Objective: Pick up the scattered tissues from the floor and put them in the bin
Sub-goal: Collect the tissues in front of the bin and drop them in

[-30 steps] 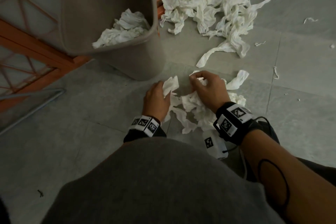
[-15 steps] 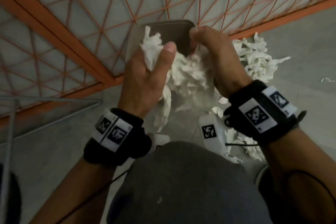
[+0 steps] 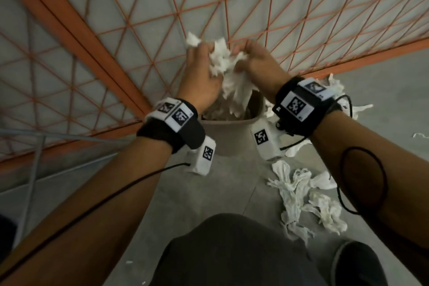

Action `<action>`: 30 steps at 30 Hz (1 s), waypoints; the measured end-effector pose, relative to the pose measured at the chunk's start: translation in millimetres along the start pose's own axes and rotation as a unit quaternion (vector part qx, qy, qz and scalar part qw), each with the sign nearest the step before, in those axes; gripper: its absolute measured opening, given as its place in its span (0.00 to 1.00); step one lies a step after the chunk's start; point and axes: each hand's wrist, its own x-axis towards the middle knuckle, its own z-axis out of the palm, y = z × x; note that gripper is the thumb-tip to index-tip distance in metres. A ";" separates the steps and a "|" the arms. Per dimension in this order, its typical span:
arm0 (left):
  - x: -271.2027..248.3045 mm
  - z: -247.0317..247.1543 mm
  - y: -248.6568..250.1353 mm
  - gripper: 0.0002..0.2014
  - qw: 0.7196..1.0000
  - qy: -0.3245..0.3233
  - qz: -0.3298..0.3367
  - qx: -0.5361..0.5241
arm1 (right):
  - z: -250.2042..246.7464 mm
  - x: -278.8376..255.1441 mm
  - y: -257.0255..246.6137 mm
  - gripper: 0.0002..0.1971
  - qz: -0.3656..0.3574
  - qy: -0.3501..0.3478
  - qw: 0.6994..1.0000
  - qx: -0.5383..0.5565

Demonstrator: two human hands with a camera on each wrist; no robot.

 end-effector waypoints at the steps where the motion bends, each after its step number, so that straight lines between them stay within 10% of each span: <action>1: -2.5 4.7 -5.8 0.23 0.998 -0.043 -0.014 0.047 | -1.1 -1.3 8.0 0.16 0.013 -0.035 0.997 -0.074; 5: -11.9 1.6 -7.0 0.23 0.973 -0.177 -0.054 0.135 | -11.8 -13.0 12.4 0.15 0.017 -0.095 0.969 -0.229; 13: -78.7 2.1 33.7 0.17 0.985 0.014 0.168 -0.019 | -78.0 -72.6 10.5 0.16 -0.025 0.074 0.989 -0.127; 20: -160.5 134.8 0.3 0.17 0.961 -0.238 0.140 -0.016 | -140.8 -147.8 105.0 0.15 0.171 0.172 0.947 -0.211; 30: -192.8 236.8 -51.3 0.30 0.891 -0.428 0.074 0.135 | -142.1 -218.0 225.4 0.40 0.418 0.012 0.807 -0.417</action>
